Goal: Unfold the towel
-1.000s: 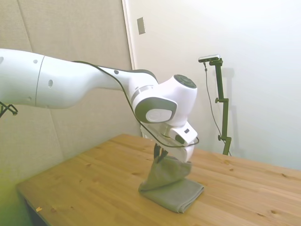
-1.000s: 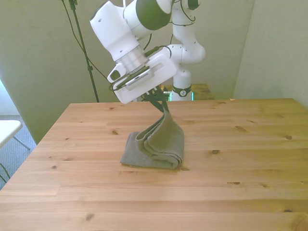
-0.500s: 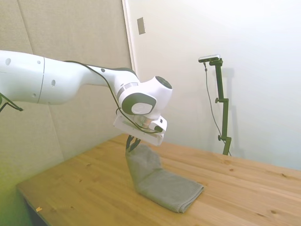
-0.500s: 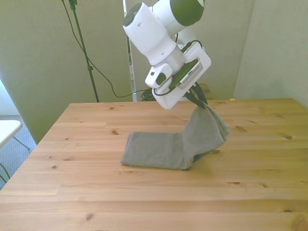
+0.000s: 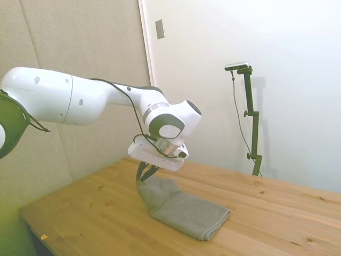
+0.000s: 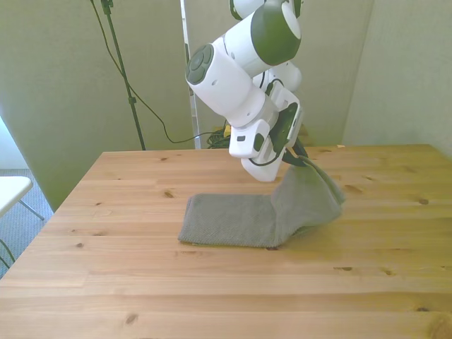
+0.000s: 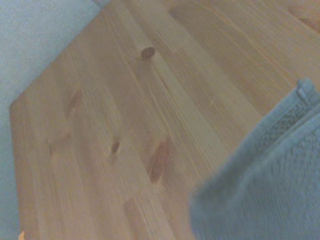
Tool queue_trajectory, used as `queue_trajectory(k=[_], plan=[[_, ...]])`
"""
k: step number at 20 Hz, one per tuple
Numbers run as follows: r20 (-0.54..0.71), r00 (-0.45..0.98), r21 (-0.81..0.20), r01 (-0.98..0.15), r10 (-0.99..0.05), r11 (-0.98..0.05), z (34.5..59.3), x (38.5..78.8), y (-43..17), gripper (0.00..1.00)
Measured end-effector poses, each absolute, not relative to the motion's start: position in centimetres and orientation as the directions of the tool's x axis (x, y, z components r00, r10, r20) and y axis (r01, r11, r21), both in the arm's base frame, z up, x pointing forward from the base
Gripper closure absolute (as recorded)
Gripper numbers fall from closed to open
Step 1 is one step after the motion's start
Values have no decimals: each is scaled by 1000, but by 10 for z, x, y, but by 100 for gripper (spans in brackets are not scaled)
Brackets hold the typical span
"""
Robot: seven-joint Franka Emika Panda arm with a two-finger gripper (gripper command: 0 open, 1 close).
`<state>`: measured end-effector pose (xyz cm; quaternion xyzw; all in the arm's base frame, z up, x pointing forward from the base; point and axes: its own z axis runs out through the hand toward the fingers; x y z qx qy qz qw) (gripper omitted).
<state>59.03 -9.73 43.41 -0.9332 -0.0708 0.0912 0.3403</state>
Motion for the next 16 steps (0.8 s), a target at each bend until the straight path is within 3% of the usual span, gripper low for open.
queue_trajectory(k=[4, 7, 12, 14, 16], plan=[[-106, 977, -640, 76, 186, -764, 445, 597, -96, 0], [-99, 995, -583, -36, 27, -812, 456, 612, -96, 0], [-22, 981, -467, -179, -191, -866, 435, 635, -67, 0], [-1, 963, -428, -245, -271, -870, 447, 618, -69, 0], [23, 935, -396, -318, -355, -862, 475, 590, -79, 0]])
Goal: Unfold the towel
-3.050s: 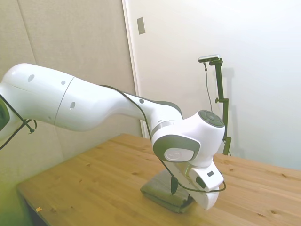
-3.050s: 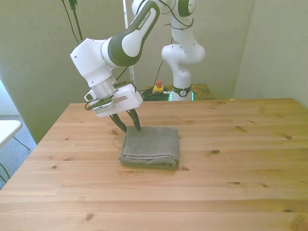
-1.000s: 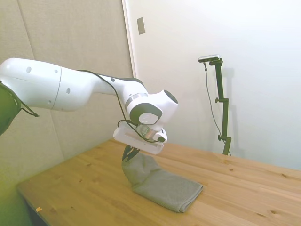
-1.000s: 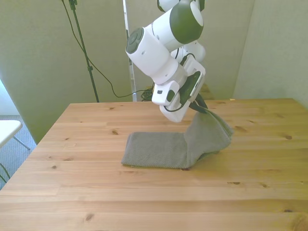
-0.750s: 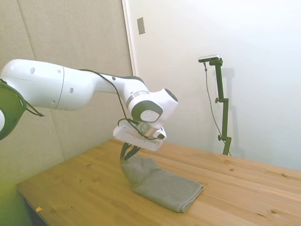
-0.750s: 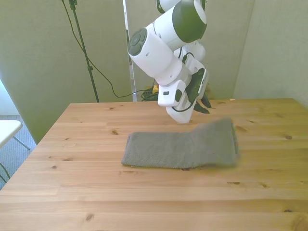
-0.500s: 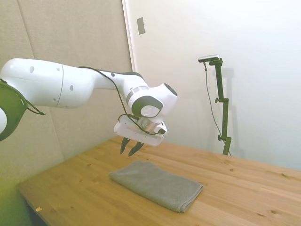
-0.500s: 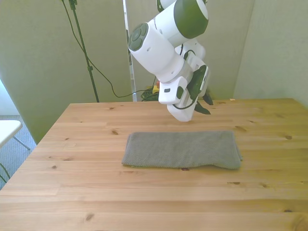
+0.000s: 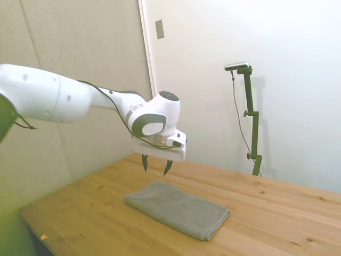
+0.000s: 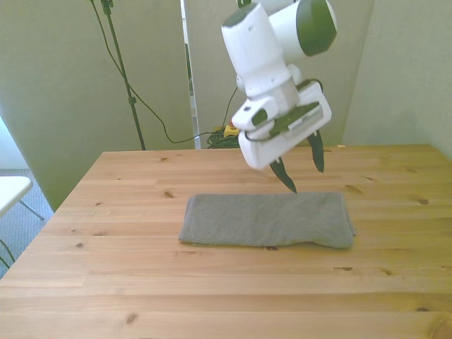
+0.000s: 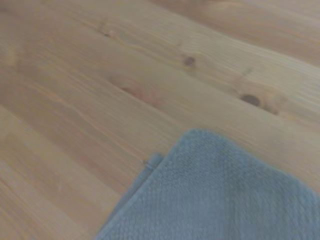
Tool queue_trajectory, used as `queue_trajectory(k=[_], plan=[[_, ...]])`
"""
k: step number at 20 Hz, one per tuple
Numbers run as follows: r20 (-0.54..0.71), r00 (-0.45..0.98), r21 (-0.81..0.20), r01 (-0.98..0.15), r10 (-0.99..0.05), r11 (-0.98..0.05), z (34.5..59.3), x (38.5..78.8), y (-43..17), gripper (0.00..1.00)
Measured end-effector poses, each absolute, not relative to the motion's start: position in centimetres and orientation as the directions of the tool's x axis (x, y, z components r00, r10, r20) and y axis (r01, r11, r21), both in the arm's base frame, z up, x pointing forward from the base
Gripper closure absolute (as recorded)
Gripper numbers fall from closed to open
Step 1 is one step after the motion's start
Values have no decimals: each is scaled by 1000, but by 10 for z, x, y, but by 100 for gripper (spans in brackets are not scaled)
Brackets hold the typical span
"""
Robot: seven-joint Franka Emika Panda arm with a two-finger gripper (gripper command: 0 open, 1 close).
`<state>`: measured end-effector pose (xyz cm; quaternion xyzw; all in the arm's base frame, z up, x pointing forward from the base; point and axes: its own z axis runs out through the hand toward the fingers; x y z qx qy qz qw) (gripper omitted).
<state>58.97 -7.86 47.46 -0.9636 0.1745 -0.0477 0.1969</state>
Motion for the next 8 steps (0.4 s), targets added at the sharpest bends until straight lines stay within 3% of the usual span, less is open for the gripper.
queue_trajectory(k=[4, 8], plan=[[51, 862, -321, -464, -504, -826, 508, 523, -88, 0], [76, 782, -219, -593, -619, -775, 514, 455, -72, 0]])
